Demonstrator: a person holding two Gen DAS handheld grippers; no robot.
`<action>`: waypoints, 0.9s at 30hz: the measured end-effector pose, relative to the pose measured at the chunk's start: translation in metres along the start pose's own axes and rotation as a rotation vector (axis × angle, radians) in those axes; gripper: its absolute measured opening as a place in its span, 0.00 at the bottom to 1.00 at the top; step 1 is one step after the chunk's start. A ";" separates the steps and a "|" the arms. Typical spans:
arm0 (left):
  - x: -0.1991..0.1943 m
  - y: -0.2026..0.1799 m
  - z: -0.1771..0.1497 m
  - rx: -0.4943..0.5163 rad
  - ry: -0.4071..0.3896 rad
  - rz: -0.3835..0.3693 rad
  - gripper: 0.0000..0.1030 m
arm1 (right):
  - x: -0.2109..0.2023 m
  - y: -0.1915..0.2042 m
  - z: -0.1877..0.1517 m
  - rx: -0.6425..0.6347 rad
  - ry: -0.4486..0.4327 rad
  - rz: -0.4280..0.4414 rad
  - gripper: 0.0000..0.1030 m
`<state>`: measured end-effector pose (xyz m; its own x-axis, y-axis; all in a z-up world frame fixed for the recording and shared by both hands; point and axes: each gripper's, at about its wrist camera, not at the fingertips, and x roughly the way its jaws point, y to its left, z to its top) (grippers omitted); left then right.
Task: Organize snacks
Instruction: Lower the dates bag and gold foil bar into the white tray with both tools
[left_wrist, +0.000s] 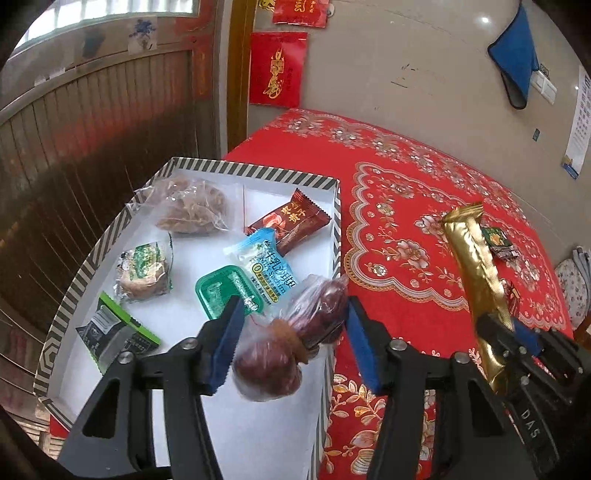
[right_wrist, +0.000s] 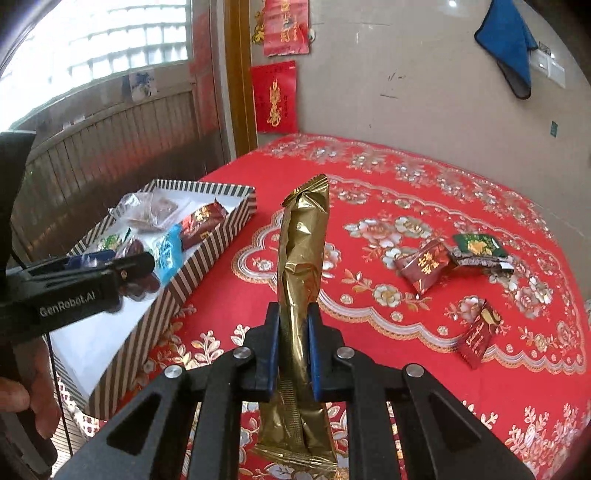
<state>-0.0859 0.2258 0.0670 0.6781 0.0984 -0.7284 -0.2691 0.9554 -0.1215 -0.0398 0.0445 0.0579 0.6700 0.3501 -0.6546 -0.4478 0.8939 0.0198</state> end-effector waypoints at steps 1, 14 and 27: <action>-0.001 0.000 0.001 0.004 0.000 0.007 0.42 | -0.001 0.001 0.001 0.000 -0.005 0.002 0.11; 0.002 0.037 0.003 -0.097 0.039 -0.008 0.44 | 0.003 0.003 -0.001 0.025 0.014 0.068 0.11; 0.005 0.057 -0.006 -0.098 0.035 0.071 0.44 | 0.010 0.050 0.022 0.025 0.028 0.277 0.11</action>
<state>-0.1020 0.2788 0.0524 0.6309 0.1531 -0.7606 -0.3820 0.9146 -0.1327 -0.0425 0.0985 0.0694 0.5074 0.5749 -0.6419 -0.5967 0.7718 0.2196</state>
